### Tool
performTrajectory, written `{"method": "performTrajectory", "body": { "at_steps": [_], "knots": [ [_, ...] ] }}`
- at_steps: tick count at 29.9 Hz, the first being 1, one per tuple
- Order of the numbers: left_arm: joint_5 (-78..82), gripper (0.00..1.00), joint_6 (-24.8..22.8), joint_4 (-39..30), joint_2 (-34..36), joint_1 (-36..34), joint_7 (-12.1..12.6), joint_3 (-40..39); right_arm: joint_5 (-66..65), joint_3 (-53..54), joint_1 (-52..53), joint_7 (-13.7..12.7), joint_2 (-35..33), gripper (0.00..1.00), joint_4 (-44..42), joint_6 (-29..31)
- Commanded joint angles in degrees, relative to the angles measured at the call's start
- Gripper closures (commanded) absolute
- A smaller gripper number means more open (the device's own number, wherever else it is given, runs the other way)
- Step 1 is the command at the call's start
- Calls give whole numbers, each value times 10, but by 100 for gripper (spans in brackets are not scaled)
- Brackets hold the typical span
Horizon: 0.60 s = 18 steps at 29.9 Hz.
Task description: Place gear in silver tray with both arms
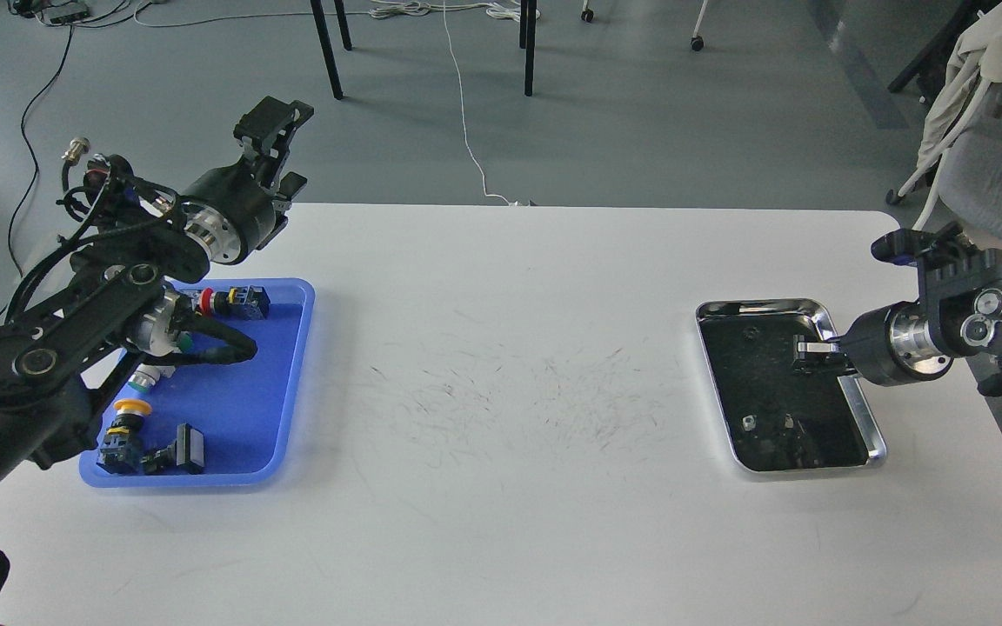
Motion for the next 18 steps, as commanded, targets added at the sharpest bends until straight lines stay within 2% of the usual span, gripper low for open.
{"method": "performTrajectory", "body": {
  "at_steps": [1,4,6,7,9,14,18],
  "knots": [
    [-1,2,0,0,0,-1,0,0,-2,0,-16,0,15,98,0,-17],
    [-1,2,0,0,0,-1,0,0,-2,0,-29,0,27,92,0,-22],
    [-1,2,0,0,-1,-1,1,0,-2,0,-31,-1,29,79,-1,-25],
    [-1,2,0,0,-1,0,1,1,-2,2,-31,0,29,64,-2,-28],
    [-1,2,0,1,-1,0,0,2,1,8,-31,0,29,2,-3,-30],
    [-1,2,0,2,0,-1,0,4,8,56,-31,0,20,1,-1,-26],
    [-1,2,0,5,2,-2,0,4,11,153,-32,0,-14,1,-1,-24]
  ]
}}
